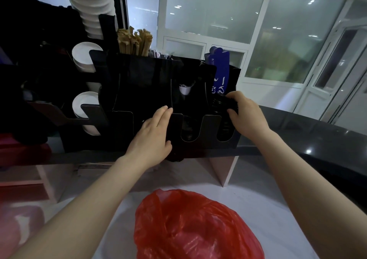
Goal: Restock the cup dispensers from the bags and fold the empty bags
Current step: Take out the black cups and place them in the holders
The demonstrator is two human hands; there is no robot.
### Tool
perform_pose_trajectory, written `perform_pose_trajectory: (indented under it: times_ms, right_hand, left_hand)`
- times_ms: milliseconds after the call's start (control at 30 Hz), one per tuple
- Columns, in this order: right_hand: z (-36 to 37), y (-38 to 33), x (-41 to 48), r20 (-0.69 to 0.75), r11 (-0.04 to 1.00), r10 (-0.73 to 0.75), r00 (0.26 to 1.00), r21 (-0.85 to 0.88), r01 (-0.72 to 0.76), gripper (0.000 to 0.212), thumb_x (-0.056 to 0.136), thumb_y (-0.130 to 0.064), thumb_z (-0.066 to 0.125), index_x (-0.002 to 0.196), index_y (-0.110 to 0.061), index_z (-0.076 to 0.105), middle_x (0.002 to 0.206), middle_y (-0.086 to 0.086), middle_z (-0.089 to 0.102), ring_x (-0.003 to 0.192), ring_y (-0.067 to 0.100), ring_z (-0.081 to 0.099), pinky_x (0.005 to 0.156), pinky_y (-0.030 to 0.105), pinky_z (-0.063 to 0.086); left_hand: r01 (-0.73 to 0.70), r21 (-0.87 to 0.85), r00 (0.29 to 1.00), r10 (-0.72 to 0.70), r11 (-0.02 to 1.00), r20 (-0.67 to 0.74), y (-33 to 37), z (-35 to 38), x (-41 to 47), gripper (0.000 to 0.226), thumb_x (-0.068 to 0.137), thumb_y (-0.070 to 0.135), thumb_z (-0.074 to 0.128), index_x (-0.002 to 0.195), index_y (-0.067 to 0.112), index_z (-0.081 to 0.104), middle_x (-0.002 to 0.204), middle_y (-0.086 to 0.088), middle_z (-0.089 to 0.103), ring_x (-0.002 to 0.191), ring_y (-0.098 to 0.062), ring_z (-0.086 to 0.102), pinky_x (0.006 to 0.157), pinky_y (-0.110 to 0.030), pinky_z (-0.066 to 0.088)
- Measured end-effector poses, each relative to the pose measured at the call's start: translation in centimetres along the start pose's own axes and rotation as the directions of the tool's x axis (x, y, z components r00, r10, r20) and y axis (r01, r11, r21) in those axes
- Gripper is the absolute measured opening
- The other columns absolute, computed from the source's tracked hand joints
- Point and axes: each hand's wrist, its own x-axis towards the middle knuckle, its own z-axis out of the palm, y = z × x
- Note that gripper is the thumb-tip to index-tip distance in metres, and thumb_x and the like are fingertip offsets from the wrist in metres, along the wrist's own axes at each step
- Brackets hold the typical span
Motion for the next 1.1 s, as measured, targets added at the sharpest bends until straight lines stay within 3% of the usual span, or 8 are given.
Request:
perform_pose_trajectory:
  times_ms: [133, 233, 367, 567, 700, 867, 1100]
  right_hand:
    - [0.2, -0.1, -0.1, 0.023, 0.993, -0.093, 0.995, -0.071, 0.094, 0.049, 0.09, 0.0, 0.049, 0.13, -0.027, 0.043, 0.129, 0.005, 0.056, 0.104, 0.03, 0.054, 0.076, 0.036, 0.043]
    - [0.2, -0.2, 0.1, -0.032, 0.997, -0.069, 0.997, -0.021, 0.068, 0.028, 0.087, 0.006, 0.047, 0.102, -0.017, 0.052, 0.118, 0.004, 0.058, 0.091, 0.03, 0.056, 0.068, 0.036, 0.044]
    - [0.2, -0.3, 0.4, -0.071, 0.994, -0.094, 0.993, -0.056, 0.09, 0.027, 0.084, 0.007, 0.047, 0.086, -0.012, 0.067, 0.133, 0.005, 0.054, 0.11, 0.034, 0.056, 0.083, 0.037, 0.048]
    - [1.0, 0.2, 0.0, -0.021, 0.994, -0.101, 0.995, -0.031, 0.101, 0.021, 0.082, -0.014, 0.067, 0.103, -0.014, 0.061, 0.149, 0.005, 0.036, 0.132, 0.031, 0.038, 0.1, 0.041, 0.038]
    - [1.6, 0.1, 0.0, -0.074, 0.99, -0.084, 0.994, -0.117, 0.075, 0.027, 0.079, -0.002, 0.066, 0.101, -0.009, 0.052, 0.148, 0.009, 0.034, 0.127, 0.037, 0.04, 0.086, 0.044, 0.043]
    - [2.2, -0.4, 0.6, -0.225, 0.961, -0.1, 0.969, -0.274, 0.035, 0.023, 0.078, 0.009, 0.05, 0.098, 0.0, 0.052, 0.129, 0.023, 0.048, 0.096, 0.043, 0.053, 0.072, 0.043, 0.04]
    - [1.9, -0.3, 0.7, -0.452, 0.963, -0.194, 0.871, -0.258, 0.081, 0.012, 0.073, 0.013, 0.053, 0.079, 0.003, 0.056, 0.108, 0.024, 0.062, 0.075, 0.041, 0.059, 0.055, 0.036, 0.04]
  left_hand:
    - [-0.002, 0.002, 1.0, 0.002, 1.0, -0.005, 0.0, 0.0, 0.0, 0.086, 0.086, 0.018, 0.062, 0.151, 0.026, 0.006, 0.158, 0.009, 0.001, 0.141, -0.024, 0.021, 0.11, -0.032, 0.025]
    - [-0.002, -0.003, 1.0, 0.002, 1.0, -0.008, 0.0, 0.1, 0.0, 0.086, 0.086, 0.018, 0.062, 0.151, 0.025, 0.006, 0.158, 0.008, 0.001, 0.141, -0.023, 0.021, 0.11, -0.031, 0.025]
    - [-0.004, -0.007, 1.0, 0.004, 1.0, -0.012, 0.0, 0.2, 0.1, 0.087, 0.086, 0.018, 0.062, 0.151, 0.025, 0.005, 0.158, 0.008, 0.0, 0.141, -0.024, 0.021, 0.109, -0.03, 0.024]
    - [-0.005, -0.001, 1.0, 0.005, 1.0, -0.008, 0.0, 0.3, 0.0, 0.089, 0.085, 0.018, 0.062, 0.151, 0.025, 0.002, 0.158, 0.009, -0.002, 0.142, -0.023, 0.019, 0.109, -0.029, 0.023]
    - [-0.008, -0.003, 1.0, 0.007, 1.0, -0.011, 0.0, 0.3, 0.0, 0.089, 0.086, 0.018, 0.062, 0.151, 0.026, 0.002, 0.158, 0.011, -0.002, 0.142, -0.023, 0.019, 0.109, -0.028, 0.023]
    - [-0.012, 0.0, 1.0, 0.012, 1.0, 0.001, 0.0, 0.1, 0.0, 0.088, 0.086, 0.019, 0.062, 0.151, 0.027, 0.003, 0.157, 0.012, -0.003, 0.141, -0.024, 0.021, 0.108, -0.03, 0.025]
    - [0.014, 0.012, 1.0, -0.015, 1.0, 0.025, 0.3, -0.2, 0.0, 0.089, 0.086, 0.022, 0.063, 0.151, 0.027, 0.002, 0.158, 0.009, -0.003, 0.143, -0.025, 0.018, 0.111, -0.034, 0.025]
